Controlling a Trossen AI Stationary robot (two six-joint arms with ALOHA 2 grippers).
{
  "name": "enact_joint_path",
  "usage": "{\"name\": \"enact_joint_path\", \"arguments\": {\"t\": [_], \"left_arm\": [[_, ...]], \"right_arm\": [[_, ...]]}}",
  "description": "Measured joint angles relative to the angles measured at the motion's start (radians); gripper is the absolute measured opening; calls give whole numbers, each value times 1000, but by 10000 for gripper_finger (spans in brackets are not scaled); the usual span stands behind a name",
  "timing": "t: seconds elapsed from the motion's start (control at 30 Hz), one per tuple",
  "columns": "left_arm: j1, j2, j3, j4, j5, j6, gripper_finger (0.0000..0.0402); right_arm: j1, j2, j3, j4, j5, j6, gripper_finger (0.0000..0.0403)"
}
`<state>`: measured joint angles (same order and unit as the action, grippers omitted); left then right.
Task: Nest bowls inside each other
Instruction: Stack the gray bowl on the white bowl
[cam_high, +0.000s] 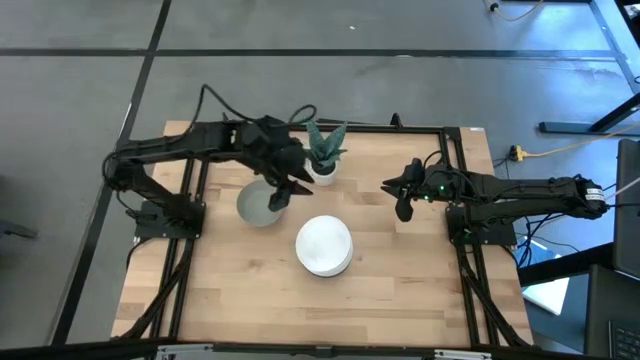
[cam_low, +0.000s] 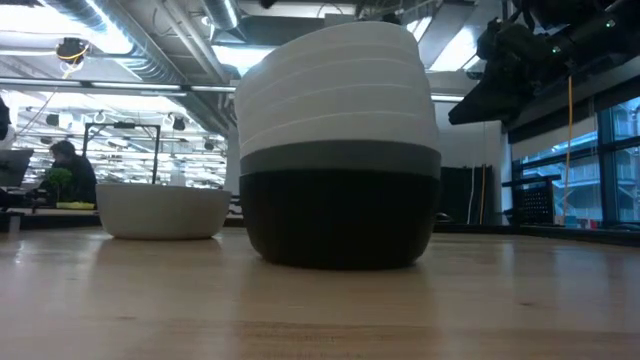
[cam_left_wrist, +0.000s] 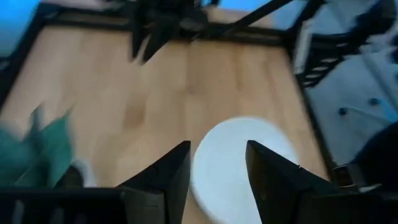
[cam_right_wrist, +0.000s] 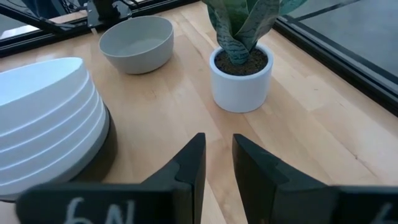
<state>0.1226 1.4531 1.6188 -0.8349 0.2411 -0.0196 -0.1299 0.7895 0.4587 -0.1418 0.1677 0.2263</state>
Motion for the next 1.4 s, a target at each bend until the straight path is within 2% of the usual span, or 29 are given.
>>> {"name": "enact_joint_path", "arguments": {"t": [0.07,0.27,0.43,0.57,0.8,0.9,1.1,1.27,1.4], "left_arm": [[0,-10,1,-73,-86,-19,149],[4,-20,-1,-427,-380,-99,149],[11,0,-2,-566,-441,-264,149],[14,18,-2,-605,-498,-304,149],[60,90,-3,-633,-505,-337,149],[80,115,-42,-607,-506,-289,149],[135,114,-209,-520,-457,-269,149],[170,73,-360,-413,-441,-266,149],[193,25,-458,-310,-388,-260,149]], "right_arm": [[0,0,0,4,0,0,81],[0,0,0,11,0,-3,81],[0,0,0,11,-2,-4,81],[0,0,0,12,-3,-11,81],[0,0,-1,6,-4,-3,81],[0,0,-1,3,-10,-3,81],[0,0,-1,0,-13,0,81],[0,0,-1,-2,-13,0,81],[0,0,-1,-3,-13,0,81]]}}
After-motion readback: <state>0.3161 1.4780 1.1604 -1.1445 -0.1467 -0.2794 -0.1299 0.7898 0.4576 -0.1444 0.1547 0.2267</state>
